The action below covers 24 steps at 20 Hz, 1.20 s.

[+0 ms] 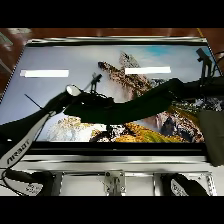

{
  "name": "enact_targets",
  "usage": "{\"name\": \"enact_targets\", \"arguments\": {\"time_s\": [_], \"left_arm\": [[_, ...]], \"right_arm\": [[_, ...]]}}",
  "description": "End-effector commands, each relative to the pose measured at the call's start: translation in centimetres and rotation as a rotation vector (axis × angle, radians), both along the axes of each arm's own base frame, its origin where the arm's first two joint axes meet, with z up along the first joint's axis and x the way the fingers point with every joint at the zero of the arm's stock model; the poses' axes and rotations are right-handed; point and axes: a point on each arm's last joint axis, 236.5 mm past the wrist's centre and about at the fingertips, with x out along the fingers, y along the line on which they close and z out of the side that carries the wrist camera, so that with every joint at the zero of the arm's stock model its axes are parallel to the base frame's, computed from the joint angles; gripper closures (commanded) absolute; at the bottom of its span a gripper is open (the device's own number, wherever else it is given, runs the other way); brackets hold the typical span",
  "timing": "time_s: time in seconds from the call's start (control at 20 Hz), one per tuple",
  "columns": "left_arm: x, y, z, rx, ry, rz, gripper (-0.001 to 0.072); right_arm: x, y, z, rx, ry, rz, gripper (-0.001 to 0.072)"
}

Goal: Fold the shirts.

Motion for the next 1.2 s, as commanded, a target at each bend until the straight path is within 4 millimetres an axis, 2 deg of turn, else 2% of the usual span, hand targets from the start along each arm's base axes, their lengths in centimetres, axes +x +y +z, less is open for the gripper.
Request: {"name": "enact_targets", "arguments": {"time_s": [0.0,0.1,0.2,0.3,0.35,0.4,0.5,0.6,0.7,0.8,0.9,0.95,1.05,1.15], "left_arm": [[-3.5,-6.4,-3.3,-0.024,0.084,0.036,0.0673],[-3.9,-9.0,-4.1,-0.084,0.16,0.138,0.0673],[-3.8,-10.5,-4.1,-0.163,0.265,0.223,0.0674],[-2.5,-10.2,-3.1,-0.206,0.257,0.25,0.0674],[-1.1,-9.2,-2.0,-0.221,0.23,0.267,0.0675],[0.6,-8.0,-0.2,-0.242,0.181,0.283,0.0675],[4.7,-4.1,5.3,-0.276,0.005,0.323,0.0676],[8.4,1.6,11.6,-0.247,-0.256,0.367,0.0676],[10.5,8.0,17.8,-0.201,-0.465,0.423,0.0676],[10.9,14.3,24.0,-0.155,-0.651,0.488,0.0676],[9.6,19.9,30.2,-0.124,-0.814,0.564,0.0676],[8.6,22.0,32.9,-0.138,-0.861,0.607,0.0676],[5.8,24.9,37.4,-0.193,-0.912,0.67,0.0676],[2.1,25.2,40.6,-0.234,-0.955,0.644,0.0675]], "right_arm": [[-3.1,-0.3,2.5,-0.026,-0.035,-0.022,0.0655],[-4.1,0.2,3.2,-0.018,-0.037,-0.01,0.0655],[-4.7,0.8,3.4,-0.022,-0.043,0.011,0.0655],[-4.4,0.8,3.4,-0.034,-0.057,0.01,0.0655],[-4.0,0.8,3.7,-0.028,-0.074,0.001,0.0655],[-3.4,0.7,4.0,-0.023,-0.098,-0.013,0.0655],[-1.9,0.7,4.7,-0.003,-0.149,-0.043,0.0655],[0.4,0.9,5.2,0.039,-0.195,-0.079,0.0655],[2.6,2.4,4.9,0.083,-0.218,-0.071,0.0655],[3.9,6.4,3.1,0.105,-0.2,0.002,0.0655],[4.6,12.3,0.6,0.122,-0.182,0.099,0.0655],[4.9,15.4,-0.8,0.13,-0.182,0.136,0.0655],[5.6,21.7,-4.2,0.145,-0.198,0.181,0.0655],[5.8,27.7,-8.2,0.184,-0.198,0.175,0.0655]]}}
